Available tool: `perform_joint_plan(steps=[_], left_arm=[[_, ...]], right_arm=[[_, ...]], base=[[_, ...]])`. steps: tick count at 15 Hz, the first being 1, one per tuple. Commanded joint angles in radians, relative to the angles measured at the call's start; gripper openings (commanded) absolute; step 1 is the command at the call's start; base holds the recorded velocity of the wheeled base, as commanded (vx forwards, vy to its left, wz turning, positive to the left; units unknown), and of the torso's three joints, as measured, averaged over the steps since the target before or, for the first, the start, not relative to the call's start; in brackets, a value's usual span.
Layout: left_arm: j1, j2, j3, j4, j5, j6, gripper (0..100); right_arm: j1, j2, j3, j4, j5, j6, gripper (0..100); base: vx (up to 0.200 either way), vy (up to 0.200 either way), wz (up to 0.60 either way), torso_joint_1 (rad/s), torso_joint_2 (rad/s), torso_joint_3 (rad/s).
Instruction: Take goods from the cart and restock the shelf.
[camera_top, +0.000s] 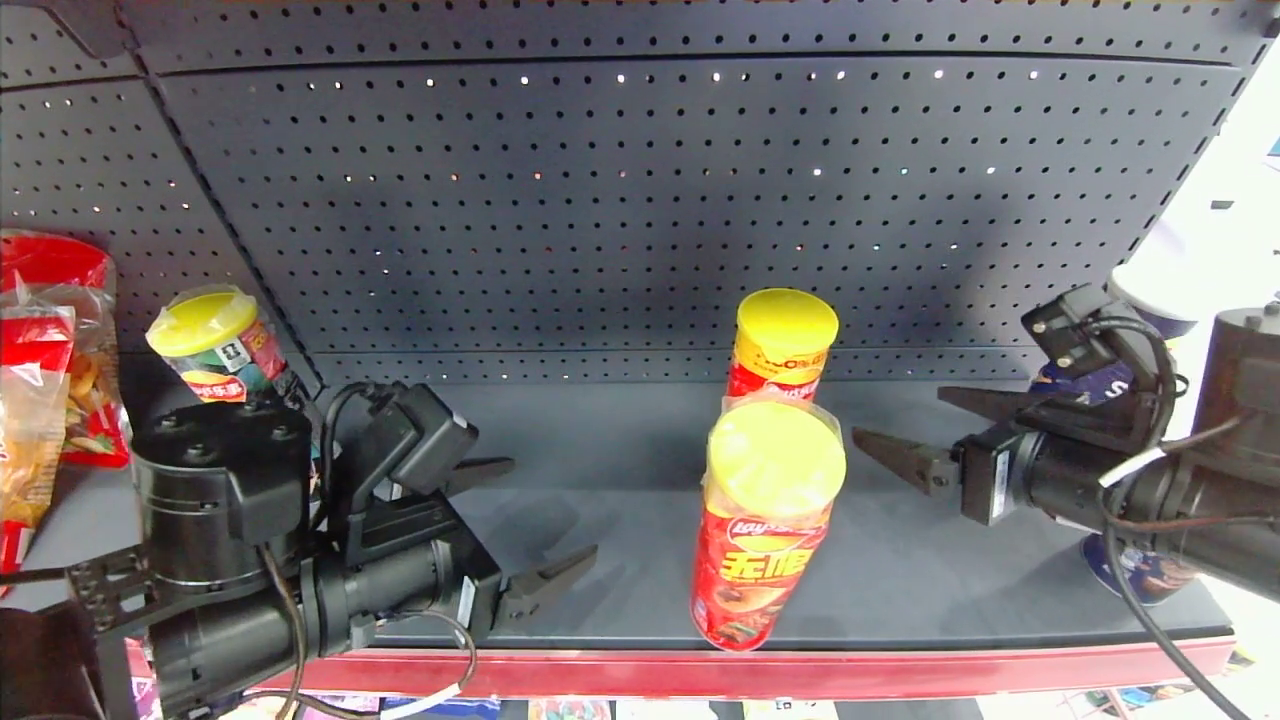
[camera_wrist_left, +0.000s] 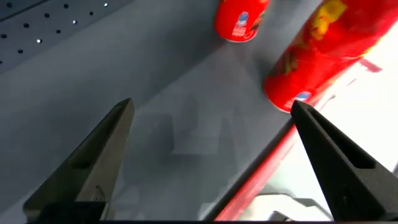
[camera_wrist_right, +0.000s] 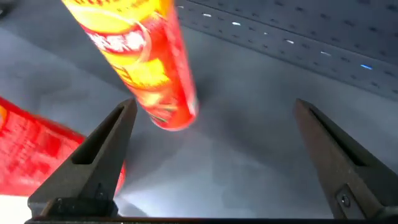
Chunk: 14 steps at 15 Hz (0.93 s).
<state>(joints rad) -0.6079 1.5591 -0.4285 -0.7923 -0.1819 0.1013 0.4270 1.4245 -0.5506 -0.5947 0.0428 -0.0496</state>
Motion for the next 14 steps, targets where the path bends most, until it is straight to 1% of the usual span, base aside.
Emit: perform_joint_plan(steps=[1, 2, 4, 6, 7, 11, 14], left_arm=[[-0.001, 0.053, -0.009, 0.001, 0.002, 0.009, 100], [-0.007, 0.071, -0.009, 0.001, 0.002, 0.018, 100], [-0.016, 0.11, -0.01, 0.001, 0.002, 0.026, 100], [-0.016, 0.168, -0.038, 0.001, 0.002, 0.043, 100], [-0.016, 0.183, -0.05, 0.001, 0.002, 0.043, 100], [-0.082, 0.233, -0.058, 0.001, -0.001, 0.043, 100], [-0.095, 0.248, -0.055, 0.001, -0.002, 0.043, 100]], right_arm=[[-0.004, -0.119, 0.063, 0.003, -0.003, -0.001, 100], [0.001, -0.173, 0.106, 0.004, -0.001, -0.006, 100], [0.002, -0.262, 0.169, 0.007, -0.001, -0.007, 100], [-0.005, -0.323, 0.193, 0.01, -0.003, -0.006, 100], [-0.007, -0.337, 0.196, 0.01, -0.004, -0.007, 100], [-0.008, -0.355, 0.195, 0.01, -0.004, -0.006, 100], [-0.013, -0.352, 0.19, 0.01, -0.004, -0.006, 100]], base=[[0.0, 0.0, 0.0, 0.0, 0.0, 0.0], [0.0, 0.0, 0.0, 0.0, 0.0, 0.0], [0.0, 0.0, 0.0, 0.0, 0.0, 0.0], [0.0, 0.0, 0.0, 0.0, 0.0, 0.0], [0.0, 0.0, 0.0, 0.0, 0.0, 0.0], [0.0, 0.0, 0.0, 0.0, 0.0, 0.0], [0.0, 0.0, 0.0, 0.0, 0.0, 0.0]])
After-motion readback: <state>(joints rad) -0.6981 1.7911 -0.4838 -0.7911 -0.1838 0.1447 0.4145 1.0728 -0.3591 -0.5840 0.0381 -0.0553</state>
